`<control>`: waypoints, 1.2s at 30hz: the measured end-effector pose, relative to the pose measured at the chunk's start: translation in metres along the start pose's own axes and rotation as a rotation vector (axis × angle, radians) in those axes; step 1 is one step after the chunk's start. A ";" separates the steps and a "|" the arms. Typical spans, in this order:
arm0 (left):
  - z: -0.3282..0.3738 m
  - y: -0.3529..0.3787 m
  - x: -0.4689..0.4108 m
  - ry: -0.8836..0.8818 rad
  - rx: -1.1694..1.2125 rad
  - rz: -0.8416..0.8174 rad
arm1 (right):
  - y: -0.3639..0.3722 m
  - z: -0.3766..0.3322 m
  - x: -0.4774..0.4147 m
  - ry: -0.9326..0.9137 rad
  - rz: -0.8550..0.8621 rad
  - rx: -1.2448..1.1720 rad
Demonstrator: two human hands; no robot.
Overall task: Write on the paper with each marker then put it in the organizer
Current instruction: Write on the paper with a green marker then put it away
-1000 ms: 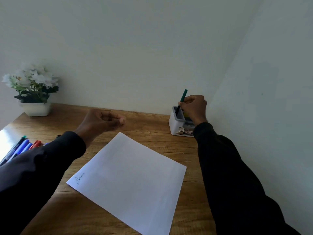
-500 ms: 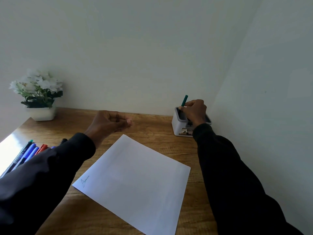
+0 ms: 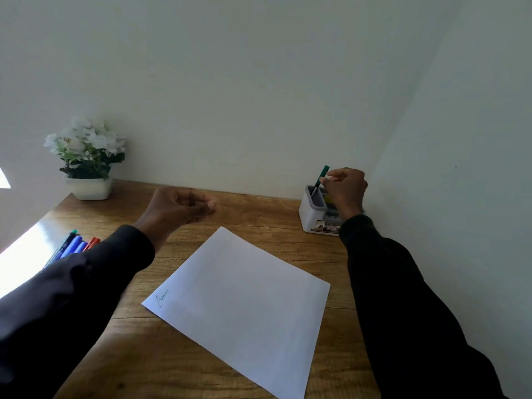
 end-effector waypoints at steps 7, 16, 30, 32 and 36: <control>0.007 -0.034 0.022 0.032 0.038 0.047 | 0.024 -0.053 0.068 -0.175 -0.284 -0.213; 0.039 -0.116 0.074 0.067 0.032 0.188 | 0.087 -0.137 0.190 -0.520 -0.736 -0.201; 0.027 -0.154 0.092 0.011 0.114 0.193 | 0.138 -0.174 0.268 -1.197 -0.733 -0.002; 0.026 -0.152 0.089 0.009 0.118 0.186 | 0.140 -0.172 0.267 -1.215 -0.743 0.049; 0.025 -0.150 0.088 0.001 0.115 0.186 | 0.139 -0.168 0.261 -1.225 -0.776 0.122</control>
Point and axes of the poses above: each hand's wrist, its own x-axis away from the middle knuckle, its own y-axis out of the palm, z = x × y, the point moved 4 cm from there along -x, towards the middle knuckle, and after that the axes turned 14 degrees about x, right-handed, at the moved point
